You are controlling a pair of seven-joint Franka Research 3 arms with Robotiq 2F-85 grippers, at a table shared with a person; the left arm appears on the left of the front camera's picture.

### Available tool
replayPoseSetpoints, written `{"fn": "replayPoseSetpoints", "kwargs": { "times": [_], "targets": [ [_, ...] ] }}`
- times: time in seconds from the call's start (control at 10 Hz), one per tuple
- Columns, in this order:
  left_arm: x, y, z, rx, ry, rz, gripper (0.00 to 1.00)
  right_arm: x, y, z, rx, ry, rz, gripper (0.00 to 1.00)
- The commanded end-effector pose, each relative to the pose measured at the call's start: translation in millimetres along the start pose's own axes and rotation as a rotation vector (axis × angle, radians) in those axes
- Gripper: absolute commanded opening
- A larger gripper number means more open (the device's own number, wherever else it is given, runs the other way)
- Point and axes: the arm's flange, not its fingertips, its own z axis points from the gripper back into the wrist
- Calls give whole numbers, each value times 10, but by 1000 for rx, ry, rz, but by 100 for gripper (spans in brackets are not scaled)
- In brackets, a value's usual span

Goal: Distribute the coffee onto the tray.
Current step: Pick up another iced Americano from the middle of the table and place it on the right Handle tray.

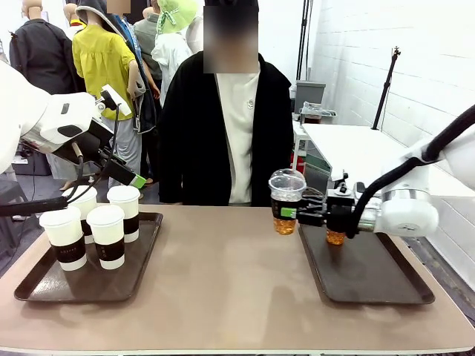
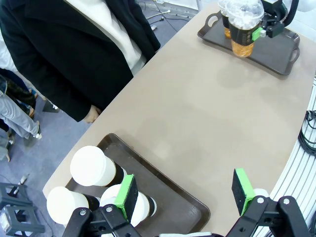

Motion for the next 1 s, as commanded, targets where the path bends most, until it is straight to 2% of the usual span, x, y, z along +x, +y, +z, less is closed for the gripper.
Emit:
{"fn": "replayPoseSetpoints", "kwargs": {
  "times": [0.0,0.2,0.4,0.9],
  "targets": [
    [-5,6,-9,-2,-1,3,100,69,54,395,-16,-29,12,67],
    [-5,6,-9,-2,-1,3,100,-8,-3,786,-51,-55,0,67],
    [-5,6,-9,-2,-1,3,100,-192,-31,1052,-23,-36,24,67],
    [-5,6,-9,-2,-1,3,100,-678,-247,1334,31,-74,66,67]
  ]
}}
